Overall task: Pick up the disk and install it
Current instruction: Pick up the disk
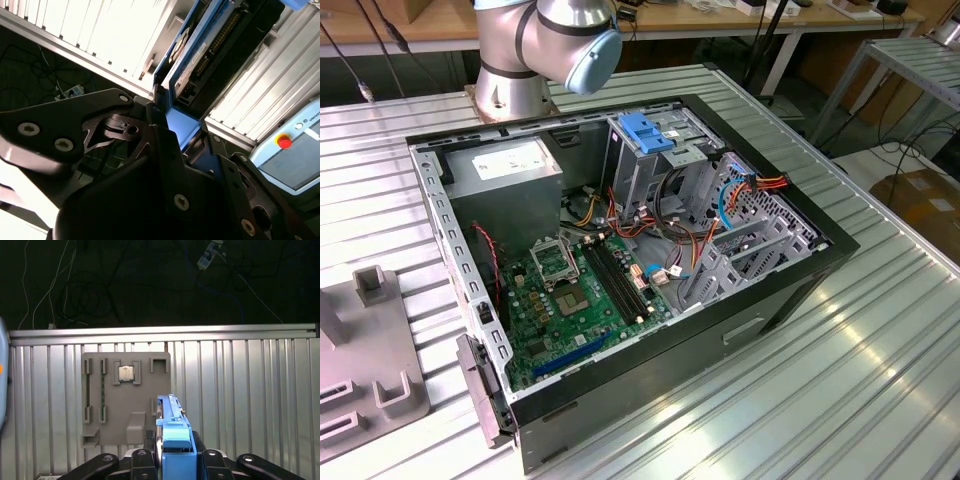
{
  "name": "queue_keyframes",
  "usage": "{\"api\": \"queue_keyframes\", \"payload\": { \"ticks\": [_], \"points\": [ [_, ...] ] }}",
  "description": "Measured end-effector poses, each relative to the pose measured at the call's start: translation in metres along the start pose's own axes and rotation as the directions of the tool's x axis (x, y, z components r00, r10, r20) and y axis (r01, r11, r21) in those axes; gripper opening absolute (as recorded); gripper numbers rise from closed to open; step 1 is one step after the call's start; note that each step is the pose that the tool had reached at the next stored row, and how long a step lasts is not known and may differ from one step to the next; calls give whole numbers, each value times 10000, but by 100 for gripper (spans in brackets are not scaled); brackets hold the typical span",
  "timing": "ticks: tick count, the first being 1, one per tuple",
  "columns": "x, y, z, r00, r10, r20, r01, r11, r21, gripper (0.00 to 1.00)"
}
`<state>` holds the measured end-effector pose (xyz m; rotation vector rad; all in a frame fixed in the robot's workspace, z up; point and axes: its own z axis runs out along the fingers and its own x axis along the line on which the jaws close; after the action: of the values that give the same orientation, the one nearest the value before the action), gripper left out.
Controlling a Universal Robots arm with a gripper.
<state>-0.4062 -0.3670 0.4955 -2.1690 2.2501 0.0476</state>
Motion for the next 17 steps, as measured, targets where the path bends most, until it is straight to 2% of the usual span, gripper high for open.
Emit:
{"api": "queue_keyframes", "payload": {
  "ticks": [17],
  "points": [
    [-7,-195,-2,10000,1,0,-1,10000,-1,37]
  ]
}}
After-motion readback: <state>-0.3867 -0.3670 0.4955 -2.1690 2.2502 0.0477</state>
